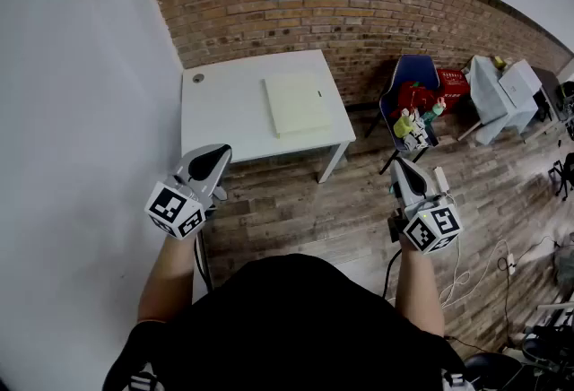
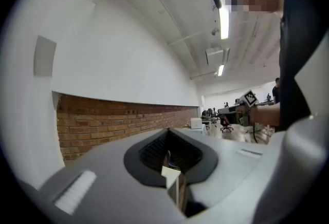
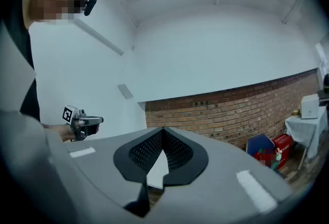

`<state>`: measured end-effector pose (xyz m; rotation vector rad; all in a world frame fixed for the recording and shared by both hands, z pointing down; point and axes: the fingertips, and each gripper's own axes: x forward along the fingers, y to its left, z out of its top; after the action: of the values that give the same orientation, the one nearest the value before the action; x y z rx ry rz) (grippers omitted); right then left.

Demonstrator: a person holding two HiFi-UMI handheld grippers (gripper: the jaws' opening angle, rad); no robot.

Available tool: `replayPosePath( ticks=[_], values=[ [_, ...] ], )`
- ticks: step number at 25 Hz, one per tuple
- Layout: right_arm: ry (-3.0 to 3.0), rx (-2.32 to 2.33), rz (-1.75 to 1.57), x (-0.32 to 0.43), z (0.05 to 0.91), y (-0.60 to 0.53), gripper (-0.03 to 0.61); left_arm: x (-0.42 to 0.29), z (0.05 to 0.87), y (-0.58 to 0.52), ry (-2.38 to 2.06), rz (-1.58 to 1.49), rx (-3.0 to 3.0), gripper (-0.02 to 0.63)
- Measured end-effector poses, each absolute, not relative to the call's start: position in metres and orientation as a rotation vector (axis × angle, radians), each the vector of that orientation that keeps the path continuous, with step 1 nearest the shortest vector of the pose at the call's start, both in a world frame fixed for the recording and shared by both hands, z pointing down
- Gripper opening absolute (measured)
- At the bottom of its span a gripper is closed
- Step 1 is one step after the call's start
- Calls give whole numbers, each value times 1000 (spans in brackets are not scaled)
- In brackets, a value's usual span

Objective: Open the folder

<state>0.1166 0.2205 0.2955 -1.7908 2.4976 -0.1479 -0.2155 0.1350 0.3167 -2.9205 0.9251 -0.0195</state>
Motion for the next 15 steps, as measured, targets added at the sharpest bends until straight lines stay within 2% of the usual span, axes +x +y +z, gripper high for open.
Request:
replayPosePath(
  ticks=[15],
  values=[
    [2530,-1744,-158,164,296,216,3,-172,308,140,978,-53,-2893,0]
  ],
)
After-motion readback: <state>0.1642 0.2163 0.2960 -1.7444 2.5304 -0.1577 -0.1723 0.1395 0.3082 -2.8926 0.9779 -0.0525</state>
